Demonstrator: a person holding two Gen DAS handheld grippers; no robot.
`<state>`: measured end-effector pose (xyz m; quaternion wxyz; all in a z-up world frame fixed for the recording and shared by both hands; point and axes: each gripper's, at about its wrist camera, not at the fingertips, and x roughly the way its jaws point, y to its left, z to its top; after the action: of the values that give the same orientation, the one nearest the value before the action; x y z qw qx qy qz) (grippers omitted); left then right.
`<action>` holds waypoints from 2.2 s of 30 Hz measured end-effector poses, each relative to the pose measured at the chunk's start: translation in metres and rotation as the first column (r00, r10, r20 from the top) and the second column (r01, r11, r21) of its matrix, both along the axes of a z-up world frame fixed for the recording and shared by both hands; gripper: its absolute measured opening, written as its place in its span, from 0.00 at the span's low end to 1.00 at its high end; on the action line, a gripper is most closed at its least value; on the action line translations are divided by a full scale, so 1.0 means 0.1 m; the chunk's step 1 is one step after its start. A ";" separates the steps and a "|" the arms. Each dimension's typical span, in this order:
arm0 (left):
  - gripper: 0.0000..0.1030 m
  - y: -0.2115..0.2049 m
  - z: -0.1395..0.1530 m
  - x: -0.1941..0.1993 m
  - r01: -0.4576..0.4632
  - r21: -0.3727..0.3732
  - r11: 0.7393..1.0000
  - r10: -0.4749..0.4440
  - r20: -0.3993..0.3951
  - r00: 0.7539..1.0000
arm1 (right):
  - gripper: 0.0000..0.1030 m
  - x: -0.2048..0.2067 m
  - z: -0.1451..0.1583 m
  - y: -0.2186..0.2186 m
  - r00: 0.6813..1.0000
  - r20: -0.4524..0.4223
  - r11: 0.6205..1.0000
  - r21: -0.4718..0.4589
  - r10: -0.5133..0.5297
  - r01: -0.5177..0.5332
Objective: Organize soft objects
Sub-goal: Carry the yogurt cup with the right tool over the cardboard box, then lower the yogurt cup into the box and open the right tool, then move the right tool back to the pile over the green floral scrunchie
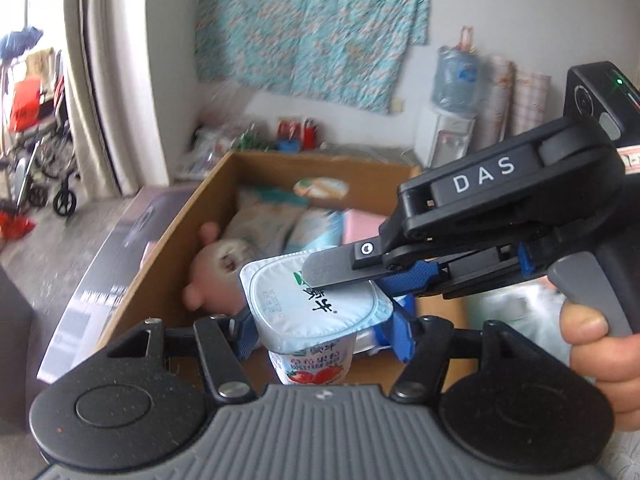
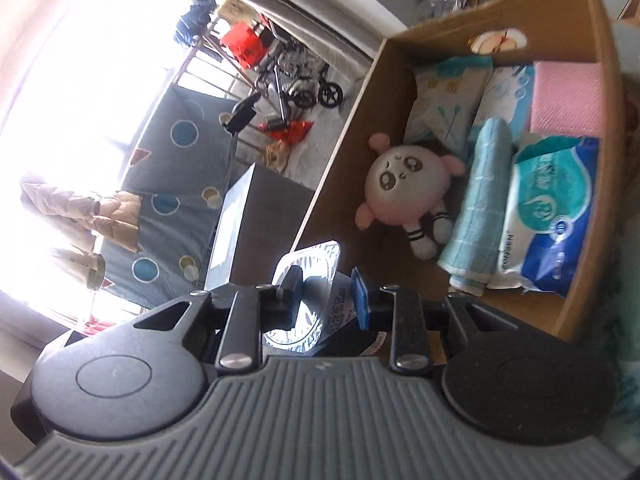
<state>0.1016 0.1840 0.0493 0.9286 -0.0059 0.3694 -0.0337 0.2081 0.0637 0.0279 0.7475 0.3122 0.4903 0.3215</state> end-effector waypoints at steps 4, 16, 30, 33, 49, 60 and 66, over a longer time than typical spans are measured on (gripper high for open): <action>0.62 0.39 -0.23 0.26 -0.044 -0.024 0.999 0.041 -0.103 0.994 | 0.26 0.33 -0.29 0.41 0.995 -0.087 0.998 -0.021 0.057 -0.059; 0.62 0.74 -0.69 0.43 -0.062 0.035 0.997 0.068 -0.226 0.972 | 0.26 0.76 -0.94 0.65 0.977 -0.207 0.997 -0.042 0.058 -0.068; 0.67 0.87 -0.78 0.37 -0.087 0.026 0.996 0.091 -0.315 0.945 | 0.26 0.74 -1.17 0.72 0.965 -0.251 0.996 -0.037 0.074 -0.086; 0.71 0.87 -0.71 0.35 -0.082 0.017 0.996 0.083 -0.293 0.953 | 0.26 0.76 -1.15 0.74 0.971 -0.228 0.996 -0.039 0.071 -0.082; 0.78 0.82 -0.33 0.09 -0.086 0.040 0.995 0.091 -0.120 0.989 | 0.29 0.55 -0.61 0.46 0.999 -0.042 1.000 -0.024 -0.007 0.006; 0.80 0.23 0.02 -0.43 0.044 -0.082 0.996 -0.040 0.049 0.998 | 0.52 -0.73 -0.06 -0.86 0.952 0.192 0.968 -0.030 -0.239 0.249; 0.81 -0.38 -0.03 -0.60 0.179 -0.098 0.979 -0.171 0.083 0.982 | 0.54 -1.41 -0.10 -1.62 0.898 0.214 0.909 -0.081 -0.385 0.409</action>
<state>0.0420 0.1462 0.0462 0.9335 -0.0211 0.3314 -0.1351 0.0670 -0.0986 0.0179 0.8591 0.3263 0.3604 0.1598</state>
